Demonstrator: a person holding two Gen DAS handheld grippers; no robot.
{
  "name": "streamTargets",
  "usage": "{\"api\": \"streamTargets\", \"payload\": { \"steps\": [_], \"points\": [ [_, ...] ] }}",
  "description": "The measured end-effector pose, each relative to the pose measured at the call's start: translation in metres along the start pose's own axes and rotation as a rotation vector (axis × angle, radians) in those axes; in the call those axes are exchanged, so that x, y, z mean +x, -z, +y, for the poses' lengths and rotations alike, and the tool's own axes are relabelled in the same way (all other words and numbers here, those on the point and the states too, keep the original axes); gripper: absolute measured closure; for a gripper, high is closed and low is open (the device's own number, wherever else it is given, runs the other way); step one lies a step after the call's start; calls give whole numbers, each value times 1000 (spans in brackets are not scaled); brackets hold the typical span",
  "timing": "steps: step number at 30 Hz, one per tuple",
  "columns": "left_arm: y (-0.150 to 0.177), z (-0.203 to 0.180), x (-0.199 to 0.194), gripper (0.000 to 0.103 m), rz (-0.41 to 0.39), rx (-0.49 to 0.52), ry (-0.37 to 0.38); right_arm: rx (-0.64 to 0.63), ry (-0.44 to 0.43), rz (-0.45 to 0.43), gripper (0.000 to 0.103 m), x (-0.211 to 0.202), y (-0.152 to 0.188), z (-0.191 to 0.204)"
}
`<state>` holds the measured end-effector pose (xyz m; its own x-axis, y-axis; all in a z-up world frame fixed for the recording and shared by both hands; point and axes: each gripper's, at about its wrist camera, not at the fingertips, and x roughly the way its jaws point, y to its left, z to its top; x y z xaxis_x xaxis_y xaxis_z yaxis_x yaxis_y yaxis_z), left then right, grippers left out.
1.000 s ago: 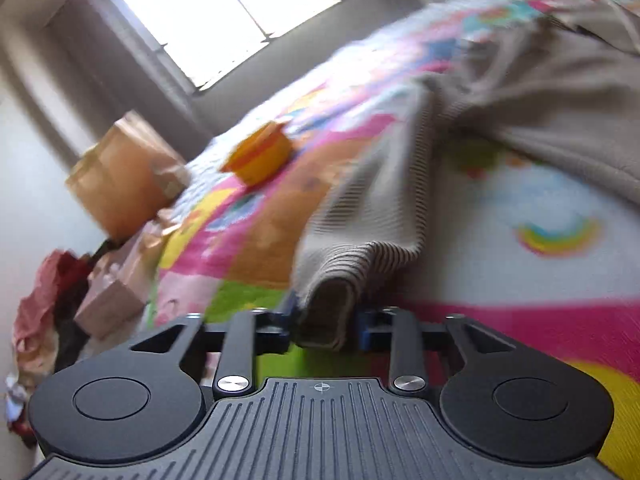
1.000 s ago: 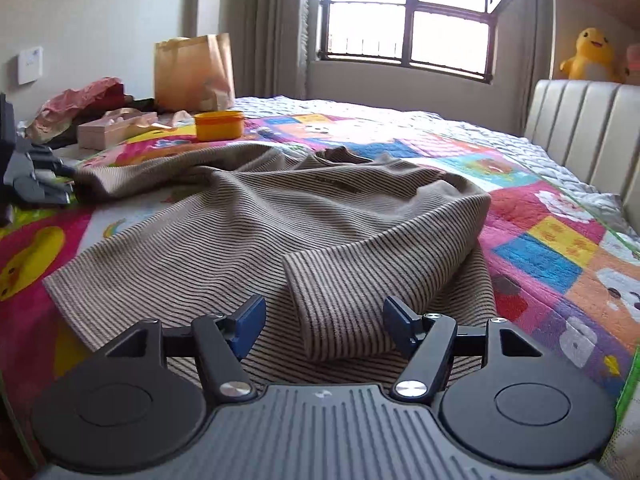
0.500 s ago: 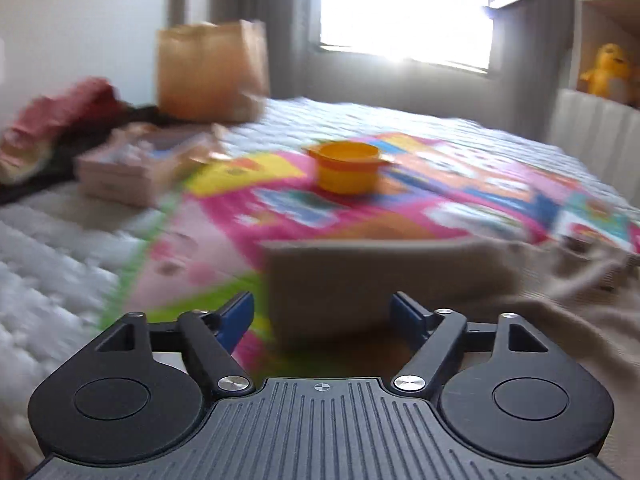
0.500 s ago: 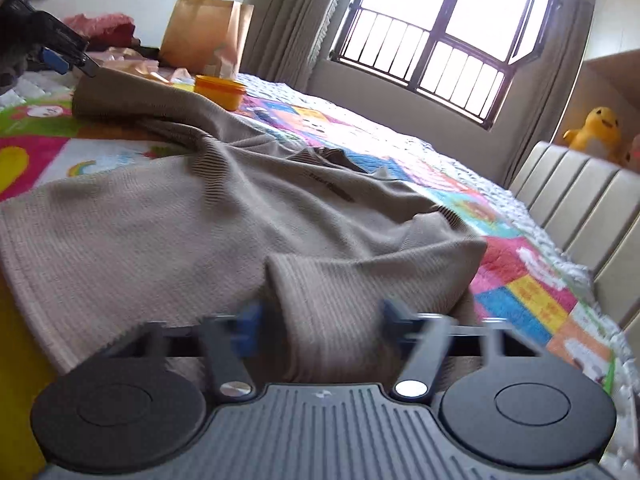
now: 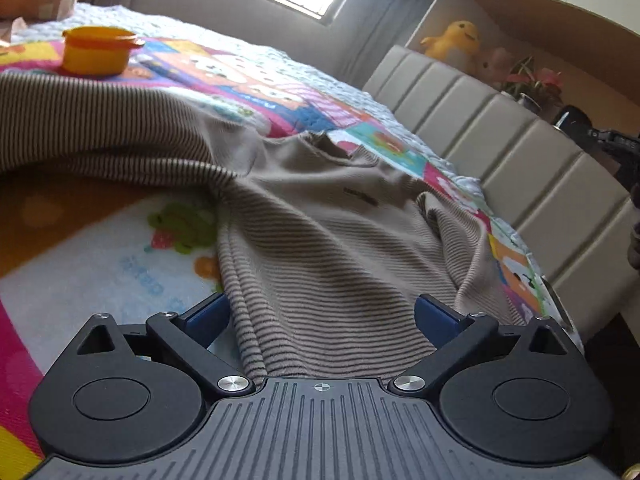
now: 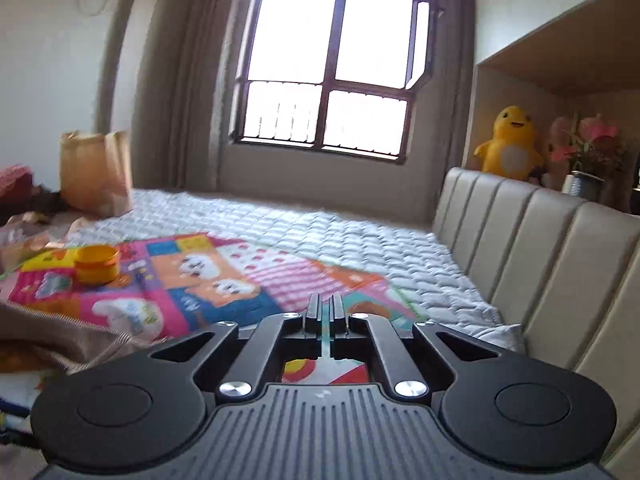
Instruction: Fold clothes
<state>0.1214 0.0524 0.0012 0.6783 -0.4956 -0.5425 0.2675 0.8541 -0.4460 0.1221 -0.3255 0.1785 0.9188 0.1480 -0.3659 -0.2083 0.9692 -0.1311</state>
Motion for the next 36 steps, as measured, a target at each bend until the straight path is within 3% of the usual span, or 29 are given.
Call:
{"api": "streamTargets", "payload": {
  "steps": [1,2,3,8,11,13,15,17,22,25,29,32,36],
  "points": [
    [3,1,4,0,-3,3,-2,-22,-36,41,66,0,15,15],
    [6,0,6,0,-10,31,-7,-46,-71,83,49,-1,33,31],
    [9,-2,7,0,-17,66,-13,-75,-101,129,45,-2,50,48],
    [16,-9,10,0,-40,135,-37,-216,-158,300,43,-2,126,117],
    [16,-5,9,0,-47,123,-23,-297,-152,321,43,-3,153,142],
    [17,-4,7,0,-54,122,-18,-398,-134,291,44,-7,160,155],
    [17,-4,7,0,-59,123,-18,-472,-124,281,74,-7,163,158],
    [17,-4,7,0,-62,124,-18,-502,-109,290,88,-4,161,157],
    [19,-3,6,0,-71,125,-16,-527,8,247,94,9,135,129],
    [20,-4,7,0,-74,133,-20,-496,158,206,94,23,97,83],
    [21,-3,6,0,-81,133,-16,-355,326,137,94,31,36,17],
    [21,-2,5,0,-86,129,-11,-282,327,45,94,32,-11,4],
    [22,0,4,0,-95,127,-1,-323,262,-75,94,44,-62,38]
  ]
}}
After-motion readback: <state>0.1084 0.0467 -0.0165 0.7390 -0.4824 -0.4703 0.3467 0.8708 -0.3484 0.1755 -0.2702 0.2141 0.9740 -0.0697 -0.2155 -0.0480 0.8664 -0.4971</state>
